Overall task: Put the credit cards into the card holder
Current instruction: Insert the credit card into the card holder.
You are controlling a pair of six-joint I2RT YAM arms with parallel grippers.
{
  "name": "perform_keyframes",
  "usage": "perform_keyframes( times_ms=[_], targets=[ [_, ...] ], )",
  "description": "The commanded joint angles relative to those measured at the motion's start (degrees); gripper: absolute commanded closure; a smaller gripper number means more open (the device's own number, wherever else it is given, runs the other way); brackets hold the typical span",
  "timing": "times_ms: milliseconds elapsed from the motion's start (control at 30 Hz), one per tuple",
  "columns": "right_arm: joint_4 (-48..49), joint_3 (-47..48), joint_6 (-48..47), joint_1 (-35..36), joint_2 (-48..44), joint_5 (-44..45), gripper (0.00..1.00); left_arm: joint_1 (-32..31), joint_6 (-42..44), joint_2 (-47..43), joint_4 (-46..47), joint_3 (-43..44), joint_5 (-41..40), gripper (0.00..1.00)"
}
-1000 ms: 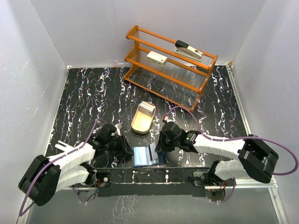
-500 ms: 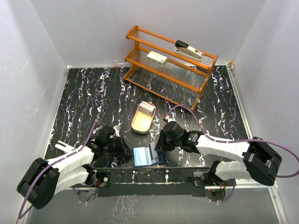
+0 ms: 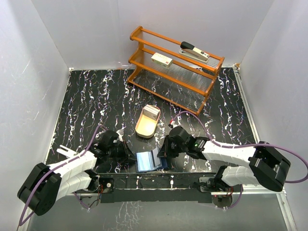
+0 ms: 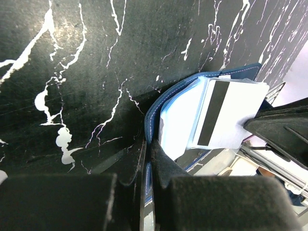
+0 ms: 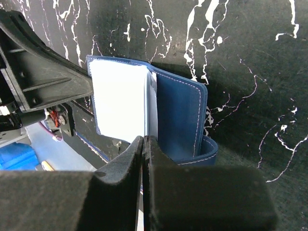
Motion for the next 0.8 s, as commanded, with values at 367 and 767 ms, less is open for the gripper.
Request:
perform_keyframes(
  times_ms=[367, 767],
  targets=[
    [9.2, -1.7, 2.3, 0.2, 4.9, -1.8, 1.00, -0.2, -0.3, 0.2, -0.7, -1.9, -0.9, 1.00],
    [11.2, -2.7, 0.0, 0.2, 7.6, -4.0, 1.00, -0.2, -0.5, -0.2, -0.4, -2.9, -1.0, 1.00]
  ],
)
